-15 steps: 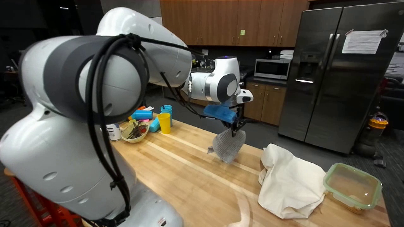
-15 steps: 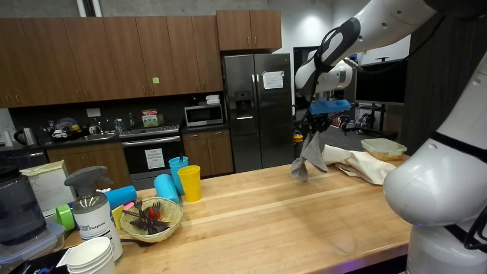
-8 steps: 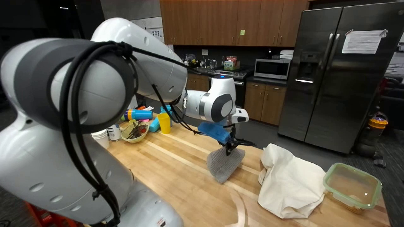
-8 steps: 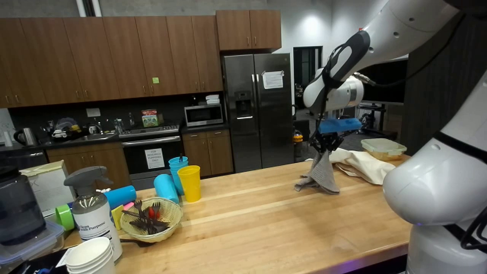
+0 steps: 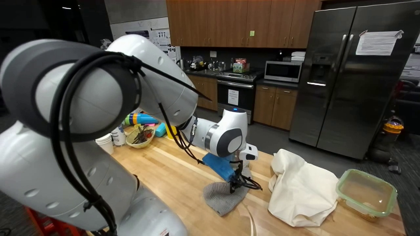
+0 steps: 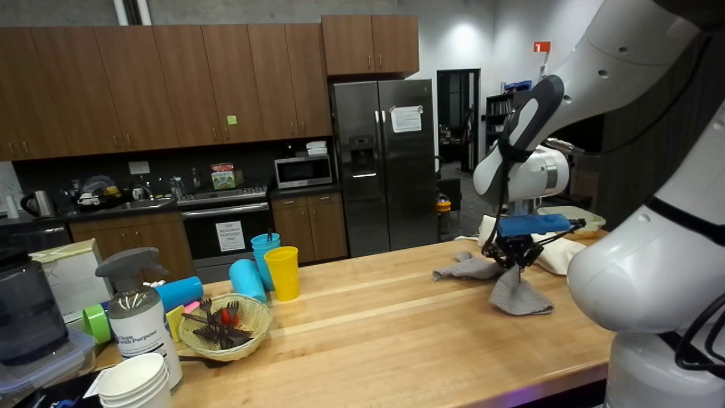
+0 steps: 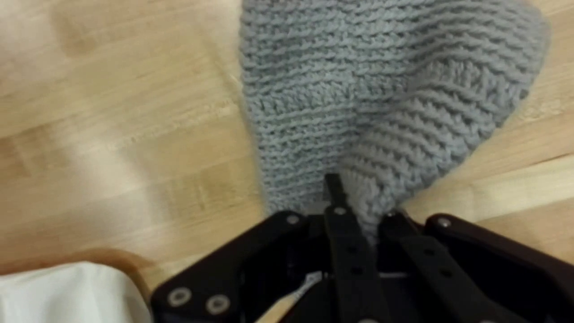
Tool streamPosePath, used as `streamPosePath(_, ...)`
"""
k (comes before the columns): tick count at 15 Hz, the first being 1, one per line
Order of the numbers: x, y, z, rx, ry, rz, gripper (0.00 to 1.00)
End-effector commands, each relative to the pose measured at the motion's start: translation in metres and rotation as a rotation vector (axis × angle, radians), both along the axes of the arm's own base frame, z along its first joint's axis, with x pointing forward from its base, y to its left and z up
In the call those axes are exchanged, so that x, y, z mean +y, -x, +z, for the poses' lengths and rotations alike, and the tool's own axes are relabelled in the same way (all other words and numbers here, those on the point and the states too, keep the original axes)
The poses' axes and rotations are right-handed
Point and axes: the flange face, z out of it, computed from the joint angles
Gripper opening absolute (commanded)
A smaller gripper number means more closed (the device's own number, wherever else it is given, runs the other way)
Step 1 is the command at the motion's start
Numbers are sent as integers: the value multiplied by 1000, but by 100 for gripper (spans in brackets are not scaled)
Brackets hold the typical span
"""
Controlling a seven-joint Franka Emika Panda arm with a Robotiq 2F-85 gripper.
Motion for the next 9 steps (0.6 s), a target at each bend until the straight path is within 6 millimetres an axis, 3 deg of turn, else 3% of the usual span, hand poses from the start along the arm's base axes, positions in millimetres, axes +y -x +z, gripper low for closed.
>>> streamPosePath(1, -41, 15, -37, 104, -38, -100, 1)
streamPosePath(3, -60, 24, -52, 151, -69, -162, 1)
streamPosePath(5, -71, 25, -51, 180, -98, -204, 1)
streamPosePath(7, -70, 36, -53, 203, -123, -241, 1)
streamPosePath(9, -74, 30, -47, 218, -136, -263, 1)
